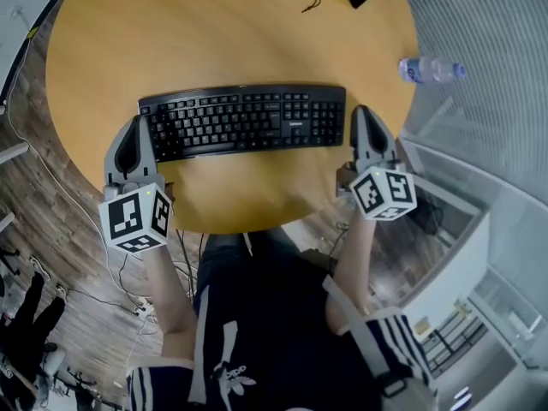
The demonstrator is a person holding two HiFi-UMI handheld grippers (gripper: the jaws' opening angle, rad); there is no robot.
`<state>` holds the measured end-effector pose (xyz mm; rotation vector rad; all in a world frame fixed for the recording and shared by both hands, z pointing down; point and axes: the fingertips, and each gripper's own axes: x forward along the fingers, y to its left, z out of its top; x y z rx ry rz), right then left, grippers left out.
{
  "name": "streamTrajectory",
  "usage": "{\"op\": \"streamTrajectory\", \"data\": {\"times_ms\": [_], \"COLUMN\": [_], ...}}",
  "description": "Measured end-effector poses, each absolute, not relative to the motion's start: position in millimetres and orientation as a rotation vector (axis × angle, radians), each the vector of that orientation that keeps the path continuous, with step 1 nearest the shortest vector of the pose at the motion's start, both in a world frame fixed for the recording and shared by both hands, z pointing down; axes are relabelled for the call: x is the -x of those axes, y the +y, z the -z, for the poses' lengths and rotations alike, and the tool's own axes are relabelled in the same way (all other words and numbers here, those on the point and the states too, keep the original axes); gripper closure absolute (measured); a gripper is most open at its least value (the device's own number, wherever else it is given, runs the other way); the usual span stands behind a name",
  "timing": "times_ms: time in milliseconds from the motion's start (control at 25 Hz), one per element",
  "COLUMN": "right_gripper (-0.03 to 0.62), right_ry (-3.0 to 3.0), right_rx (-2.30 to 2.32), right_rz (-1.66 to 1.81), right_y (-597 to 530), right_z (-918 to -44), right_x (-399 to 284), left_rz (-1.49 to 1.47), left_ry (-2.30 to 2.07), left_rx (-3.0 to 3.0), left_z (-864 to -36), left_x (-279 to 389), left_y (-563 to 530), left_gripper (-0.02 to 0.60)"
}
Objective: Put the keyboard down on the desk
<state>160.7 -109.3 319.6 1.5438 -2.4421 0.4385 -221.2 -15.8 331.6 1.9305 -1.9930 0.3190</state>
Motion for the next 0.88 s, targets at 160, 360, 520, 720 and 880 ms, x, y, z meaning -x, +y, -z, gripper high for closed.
{"op": "streamTrajectory", "data": {"times_ms": [160,360,520,720,880], "right_gripper": [0.589,0.591,0.591,0.591,0.591], "right_ry": [-2.53,-2.622,-2.735,-2.811,-2.824], "right_rx": [-1.499,-1.513,-1.538,-1.562,-1.555], "right_rz": [-0.349,-0.211,-0.154,-0.045,0.043], "right_y": [-96.9,-86.8,-64.4,-31.9,-5.3], "right_z": [-281.3,-216.8,-163.1,-110.7,-87.5], "right_x": [-150.7,-148.9,-155.9,-171.7,-182.8], "left_rz": [-0.23,-0.109,-0.05,0.044,0.121], "left_ry": [-2.067,-2.146,-2.173,-2.232,-2.235], "left_rx": [-1.984,-2.091,-2.164,-2.219,-2.255], "left_z": [-287.5,-217.6,-172.8,-124.5,-102.6], "left_x": [213.9,200.2,185.7,173.1,160.7], "left_y": [-11.1,-5.2,11.3,36.9,61.4], "left_gripper": [0.58,0.58,0.58,0.58,0.58]}}
